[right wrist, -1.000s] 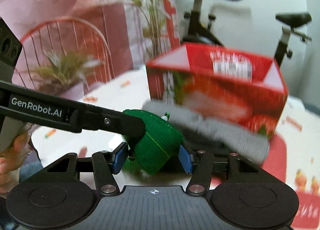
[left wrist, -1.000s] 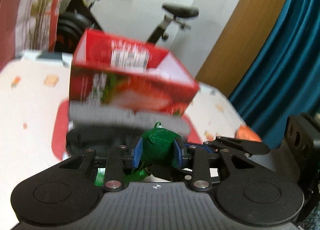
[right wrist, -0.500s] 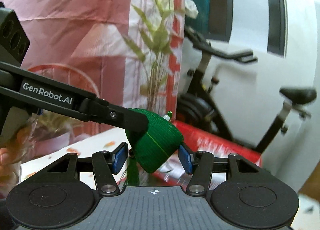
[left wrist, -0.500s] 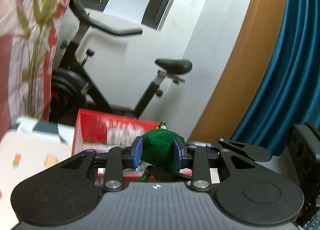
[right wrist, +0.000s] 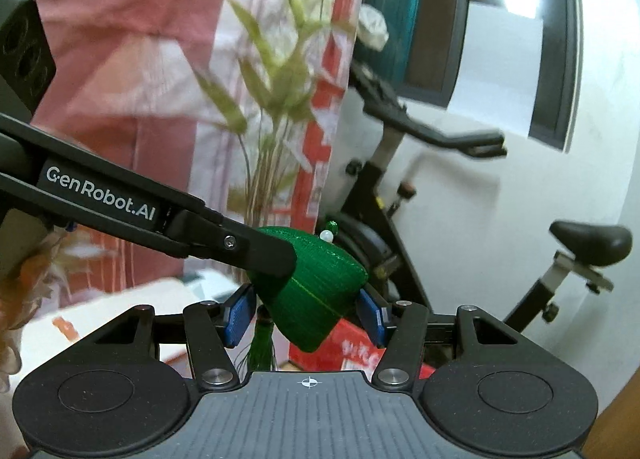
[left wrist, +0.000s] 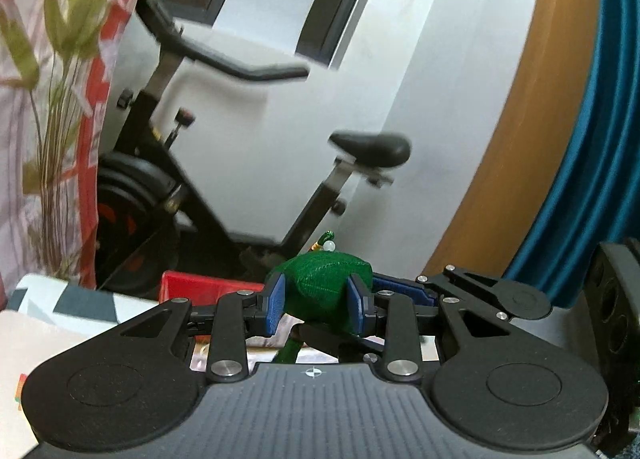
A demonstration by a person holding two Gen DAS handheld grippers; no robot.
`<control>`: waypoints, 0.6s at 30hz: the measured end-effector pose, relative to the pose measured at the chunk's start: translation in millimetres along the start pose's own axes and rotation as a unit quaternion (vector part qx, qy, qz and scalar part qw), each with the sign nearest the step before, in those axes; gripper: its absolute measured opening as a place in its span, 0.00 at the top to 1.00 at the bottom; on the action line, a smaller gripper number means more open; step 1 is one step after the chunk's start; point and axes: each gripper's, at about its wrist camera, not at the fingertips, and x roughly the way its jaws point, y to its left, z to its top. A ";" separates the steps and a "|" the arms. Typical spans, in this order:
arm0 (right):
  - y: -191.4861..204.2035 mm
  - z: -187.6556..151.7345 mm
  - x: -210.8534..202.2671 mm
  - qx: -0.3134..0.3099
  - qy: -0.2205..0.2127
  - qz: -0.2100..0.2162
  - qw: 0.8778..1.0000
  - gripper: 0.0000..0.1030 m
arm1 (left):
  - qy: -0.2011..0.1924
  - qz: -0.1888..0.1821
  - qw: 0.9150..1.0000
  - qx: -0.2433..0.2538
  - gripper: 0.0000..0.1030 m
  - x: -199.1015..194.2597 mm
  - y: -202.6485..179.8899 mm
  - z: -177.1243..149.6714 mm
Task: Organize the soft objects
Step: 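Lift the green mesh item and lower it into the red box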
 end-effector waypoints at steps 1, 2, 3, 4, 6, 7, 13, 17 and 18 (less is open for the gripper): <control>0.0 -5.7 7.6 0.003 0.009 0.001 1.000 0.49 | 0.010 0.004 1.000 0.001 0.66 7.5 3.5 -3.7; -0.7 -11.7 15.3 0.008 0.017 0.002 1.000 0.49 | 0.018 0.007 1.000 -0.001 0.66 13.7 7.9 -6.9; -1.3 -18.2 21.6 0.013 0.026 0.004 1.000 0.49 | 0.026 0.009 1.000 -0.003 0.66 19.9 12.4 -10.5; -1.8 -24.6 26.6 0.018 0.033 0.007 0.999 0.49 | 0.035 0.010 0.999 -0.007 0.66 27.0 16.1 -14.8; -3.5 -36.8 37.8 0.027 0.048 0.011 0.998 0.49 | 0.050 0.012 0.999 -0.014 0.66 37.2 23.7 -21.9; -4.4 -41.2 43.4 0.031 0.055 0.011 0.998 0.49 | 0.056 0.012 0.998 -0.016 0.66 42.4 27.5 -24.7; -10.3 -71.5 58.2 0.074 0.093 0.009 0.993 0.49 | 0.088 0.010 0.996 -0.021 0.66 63.7 37.9 -38.8; -13.5 -88.3 61.9 0.090 0.118 -0.012 0.989 0.50 | 0.099 0.015 0.995 -0.013 0.66 71.6 35.8 -44.4; -15.3 -91.5 60.3 0.096 0.118 -0.019 0.988 0.50 | 0.097 0.019 0.995 -0.014 0.66 69.7 37.2 -45.4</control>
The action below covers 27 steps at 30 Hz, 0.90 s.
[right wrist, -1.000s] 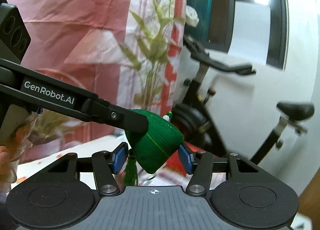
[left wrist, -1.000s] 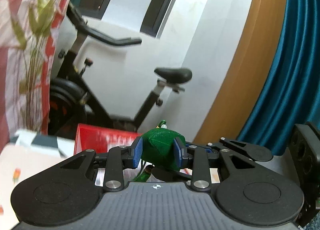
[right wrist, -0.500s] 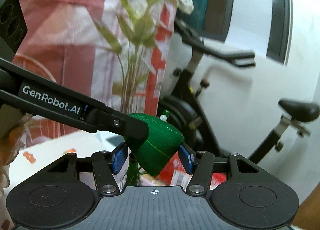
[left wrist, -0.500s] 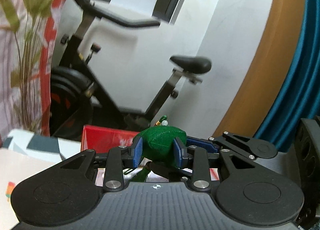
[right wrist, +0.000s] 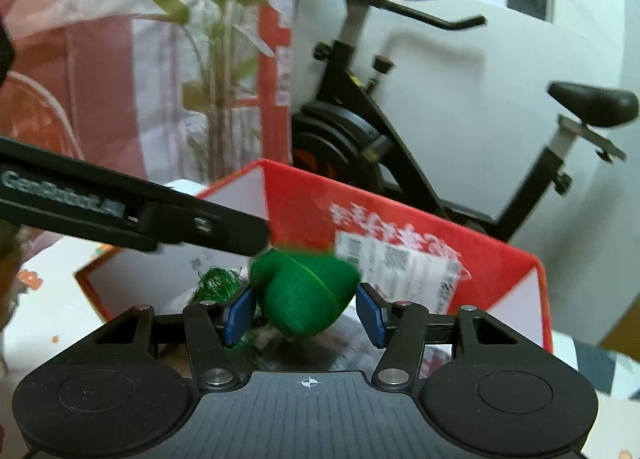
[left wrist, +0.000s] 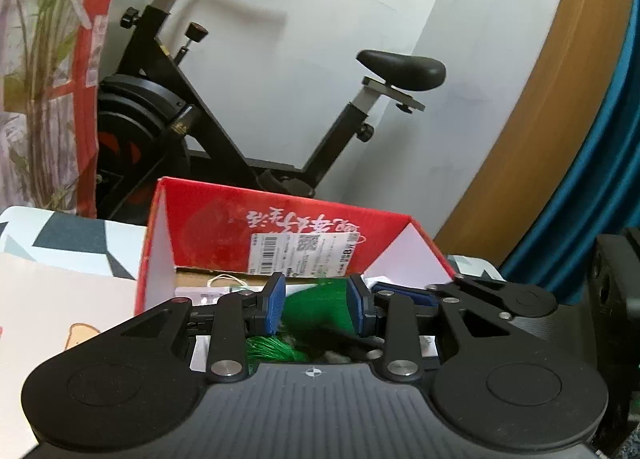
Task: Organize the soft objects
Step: 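Lift the green mesh item and lower it into the red box, then open both grippers and reach toward the black eye mask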
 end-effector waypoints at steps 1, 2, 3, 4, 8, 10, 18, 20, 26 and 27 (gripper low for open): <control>-3.4 -1.4 -0.6 0.007 0.000 -0.005 1.000 0.50 | -0.002 0.003 1.000 -0.002 0.66 -0.8 1.9 -1.4; -6.0 -4.0 -1.7 0.012 0.001 -0.016 1.000 0.49 | -0.003 0.005 1.000 -0.007 0.66 -2.9 4.9 -3.1; -8.4 -5.7 -2.3 0.015 0.001 -0.023 1.000 0.49 | -0.003 0.008 1.000 -0.010 0.66 -4.4 6.6 -4.1; -10.5 -7.9 -3.3 0.018 0.002 -0.030 0.999 0.49 | -0.003 0.012 1.000 -0.013 0.66 -6.9 9.1 -5.0; -16.9 -17.8 -18.4 0.038 -0.003 -0.041 0.998 0.49 | -0.011 0.030 0.999 -0.012 0.66 -21.1 13.2 -8.5; -18.2 -21.6 -30.0 0.042 -0.010 -0.042 0.998 0.49 | -0.015 0.036 0.999 -0.009 0.66 -29.4 12.2 -10.2; -12.9 -45.4 -86.9 0.056 -0.040 -0.038 0.997 0.49 | -0.025 0.056 0.998 0.021 0.66 -64.7 -5.3 -32.3; -12.3 -55.5 -100.3 0.068 -0.044 -0.035 0.996 0.49 | -0.024 0.059 0.998 0.029 0.66 -72.3 -10.3 -42.2; -5.0 -86.0 -124.2 0.104 -0.042 -0.028 0.993 0.49 | -0.004 0.055 0.998 0.030 0.65 -87.9 -18.5 -78.2; -2.9 -90.7 -125.7 0.107 -0.039 -0.026 0.993 0.49 | 0.000 0.055 0.998 0.031 0.65 -88.9 -19.9 -84.1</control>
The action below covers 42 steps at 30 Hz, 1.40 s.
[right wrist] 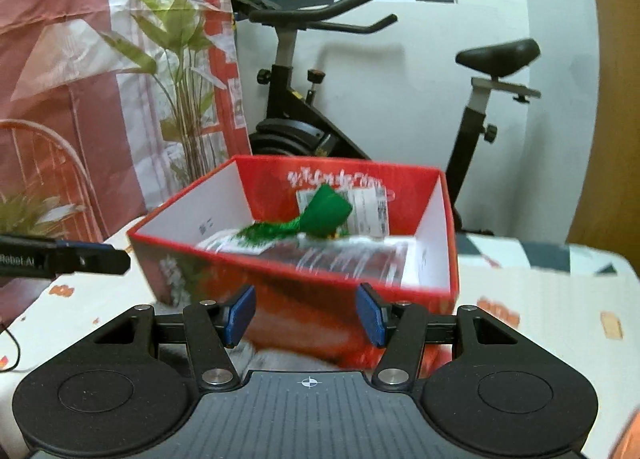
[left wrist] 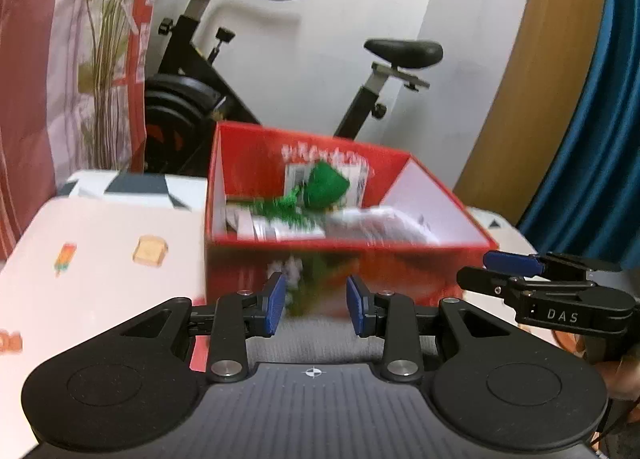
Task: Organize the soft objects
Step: 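Open both grippers and reach toward the black eye mask, then close both grippers on the black eye mask strap and lift it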
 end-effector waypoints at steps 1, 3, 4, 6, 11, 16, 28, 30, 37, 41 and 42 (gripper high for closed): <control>1.1 -5.5 -1.5 0.002 0.004 0.001 1.000 0.49 | 0.004 0.002 1.000 0.001 0.65 -1.1 -1.4 -6.3; 4.0 -17.5 -2.8 0.005 0.016 0.006 1.000 0.49 | 0.011 0.006 1.000 -0.001 0.65 -1.9 -1.5 -16.7; 6.3 -23.4 -2.1 0.006 0.024 0.008 1.000 0.49 | 0.016 0.008 1.000 -0.005 0.65 -1.8 -0.3 -22.1; 11.8 -34.8 1.1 0.007 0.037 0.012 0.999 0.49 | 0.023 0.014 1.000 -0.014 0.65 -1.7 3.4 -30.8; 25.7 -60.6 14.5 0.005 0.078 0.017 0.997 0.49 | 0.045 0.028 0.998 -0.036 0.65 -0.3 13.6 -48.7; 30.4 -83.1 18.8 0.018 0.104 0.019 0.994 0.49 | 0.058 0.043 0.996 -0.052 0.64 -0.8 24.8 -59.9; 21.2 -101.9 11.9 0.054 0.099 0.027 0.993 0.48 | 0.075 0.068 0.990 -0.097 0.60 1.9 45.9 -77.3; 20.0 -103.0 11.8 0.055 0.098 0.028 0.993 0.48 | 0.077 0.068 0.990 -0.095 0.60 5.5 45.3 -77.8; 18.8 -104.6 10.7 0.056 0.097 0.031 0.993 0.48 | 0.083 0.059 0.991 -0.092 0.60 12.8 38.8 -86.9; 18.3 -105.0 10.2 0.057 0.096 0.032 0.993 0.48 | 0.090 0.054 0.990 -0.097 0.60 14.0 38.9 -92.7; 18.0 -105.3 10.1 0.058 0.096 0.033 0.993 0.48 | 0.093 0.054 0.990 -0.096 0.60 14.5 38.6 -94.1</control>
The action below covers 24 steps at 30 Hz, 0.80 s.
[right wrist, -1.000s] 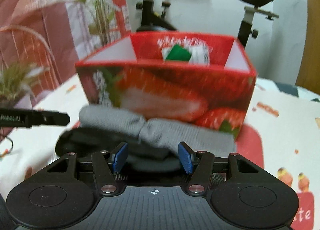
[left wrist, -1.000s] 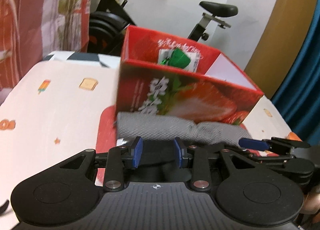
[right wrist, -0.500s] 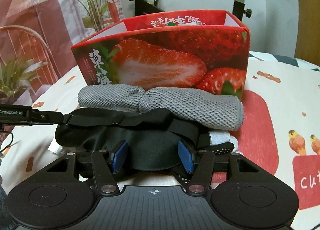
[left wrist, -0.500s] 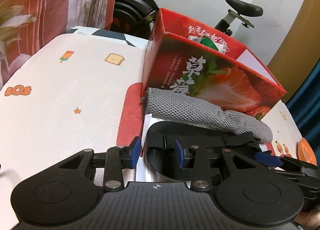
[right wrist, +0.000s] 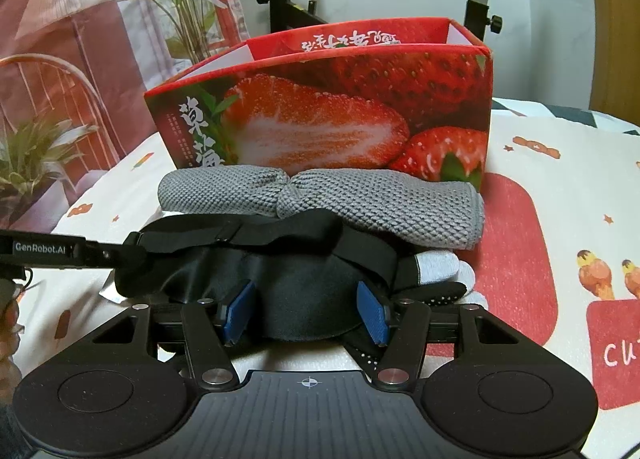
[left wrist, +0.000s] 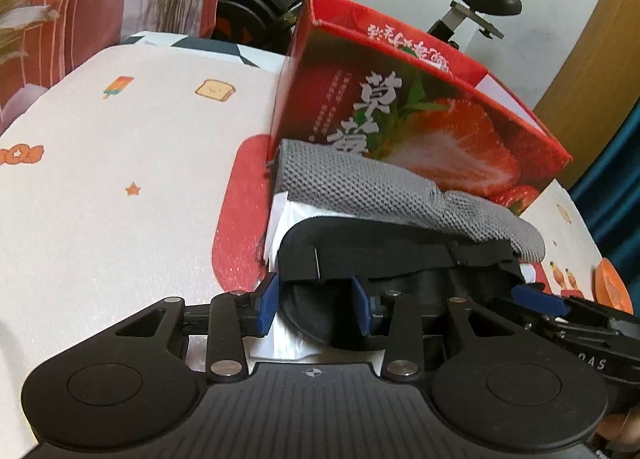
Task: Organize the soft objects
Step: 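Close both grippers on the black eye mask strap and lift it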
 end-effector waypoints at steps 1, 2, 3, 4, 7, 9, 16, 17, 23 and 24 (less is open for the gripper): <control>0.1 -0.4 0.0 0.000 0.000 0.000 1.000 0.47 | 0.003 0.000 1.000 0.000 0.60 1.0 0.4 -1.0; 0.0 -0.5 0.0 0.000 0.000 0.001 1.000 0.47 | 0.005 -0.001 1.000 -0.003 0.60 1.9 1.5 -1.7; 0.0 -0.6 0.0 0.000 0.000 0.000 1.000 0.47 | 0.006 -0.003 1.000 -0.008 0.60 2.7 2.8 -1.9; 0.0 -0.5 0.1 0.000 0.000 0.000 1.000 0.47 | 0.007 -0.004 1.000 -0.012 0.60 4.1 4.4 -1.8; -0.5 -0.7 -0.3 -0.001 0.001 0.001 1.000 0.47 | 0.005 0.000 1.000 -0.012 0.60 7.6 4.5 2.2; -0.8 -1.5 -0.9 0.000 0.002 0.001 1.000 0.46 | 0.006 0.000 1.000 -0.012 0.60 11.2 4.5 3.7; -5.2 1.9 -3.7 0.013 0.009 0.003 1.000 0.43 | -0.006 -0.002 1.000 -0.011 0.60 14.4 5.3 -1.6; -5.5 3.7 -4.4 0.014 0.008 0.002 1.000 0.43 | -0.006 -0.003 1.000 -0.011 0.60 14.7 5.7 -1.8; -17.1 16.1 -2.8 0.037 0.000 -0.008 0.999 0.43 | -0.010 -0.001 1.000 -0.002 0.60 15.3 4.5 -2.7; -20.4 17.2 -0.8 0.046 0.001 -0.008 0.999 0.43 | -0.010 -0.001 1.000 -0.001 0.60 15.6 4.4 -2.9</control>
